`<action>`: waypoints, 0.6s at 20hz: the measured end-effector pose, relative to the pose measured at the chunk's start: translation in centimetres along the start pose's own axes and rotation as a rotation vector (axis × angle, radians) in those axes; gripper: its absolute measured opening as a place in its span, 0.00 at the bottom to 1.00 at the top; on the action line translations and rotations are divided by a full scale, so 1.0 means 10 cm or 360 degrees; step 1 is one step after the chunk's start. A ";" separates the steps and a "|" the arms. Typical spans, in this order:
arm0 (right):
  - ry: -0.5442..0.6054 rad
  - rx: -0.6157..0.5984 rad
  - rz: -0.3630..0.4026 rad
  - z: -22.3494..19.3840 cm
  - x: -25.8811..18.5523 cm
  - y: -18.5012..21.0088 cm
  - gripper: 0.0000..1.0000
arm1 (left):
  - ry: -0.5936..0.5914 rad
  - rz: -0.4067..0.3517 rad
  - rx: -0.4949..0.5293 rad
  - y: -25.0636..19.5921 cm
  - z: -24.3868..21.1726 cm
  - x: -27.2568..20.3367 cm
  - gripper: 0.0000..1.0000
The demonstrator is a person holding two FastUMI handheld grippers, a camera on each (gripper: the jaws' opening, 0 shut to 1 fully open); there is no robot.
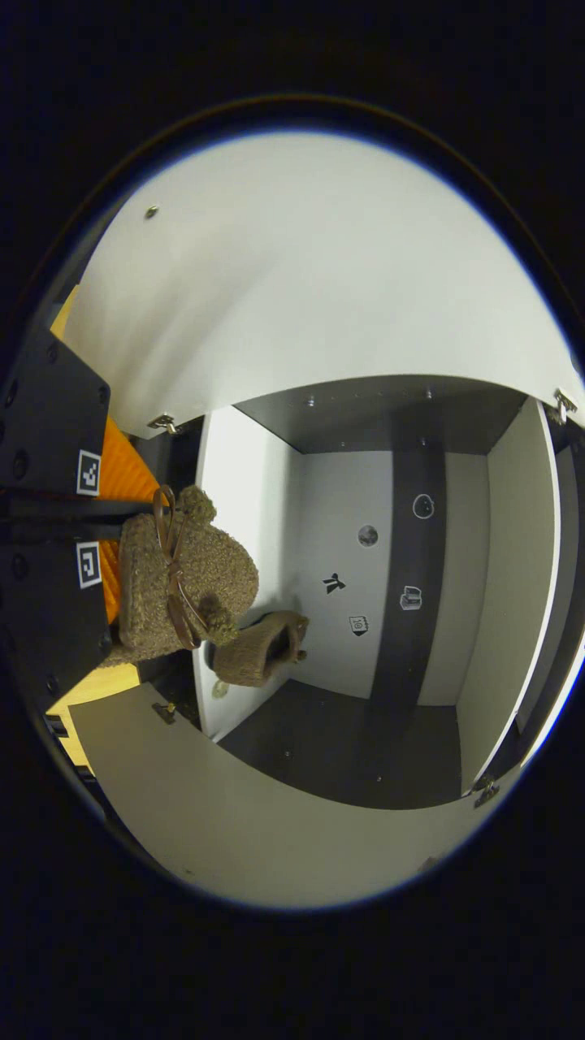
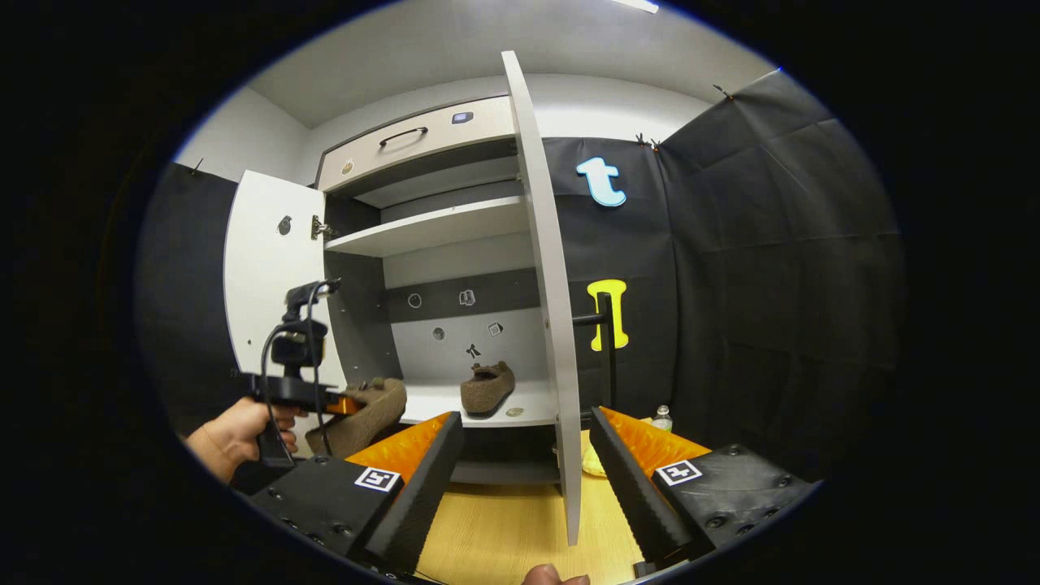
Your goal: Grab one shoe with the right hand and put it into the shoe cabinet, grab the other shoe with the left hand and put it into the shoe cabinet; then close the right door with the right hand and the left door with the left hand.
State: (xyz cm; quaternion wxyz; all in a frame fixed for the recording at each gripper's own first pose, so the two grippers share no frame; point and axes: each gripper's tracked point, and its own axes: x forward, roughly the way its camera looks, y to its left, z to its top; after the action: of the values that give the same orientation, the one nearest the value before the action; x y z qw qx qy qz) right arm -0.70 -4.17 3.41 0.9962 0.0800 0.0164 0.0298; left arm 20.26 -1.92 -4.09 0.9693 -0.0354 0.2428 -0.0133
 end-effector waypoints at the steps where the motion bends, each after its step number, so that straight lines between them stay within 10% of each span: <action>1: 0.0001 0.0001 0.0000 0.00 0.00 -0.01 0.98 | 0.0004 -0.0002 0.0003 -0.03 0.11 0.09 0.06; 12: -0.0036 -0.0011 -0.0096 0.07 -0.06 -0.35 0.98 | 0.0119 0.0113 0.0019 -0.02 0.79 1.47 0.06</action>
State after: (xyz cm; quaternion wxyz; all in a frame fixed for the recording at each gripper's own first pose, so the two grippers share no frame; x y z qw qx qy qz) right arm -1.07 -7.71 3.52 0.9970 0.0764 0.0073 -0.0012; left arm 36.94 -2.22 -4.01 0.9596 -0.0205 0.2800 0.0183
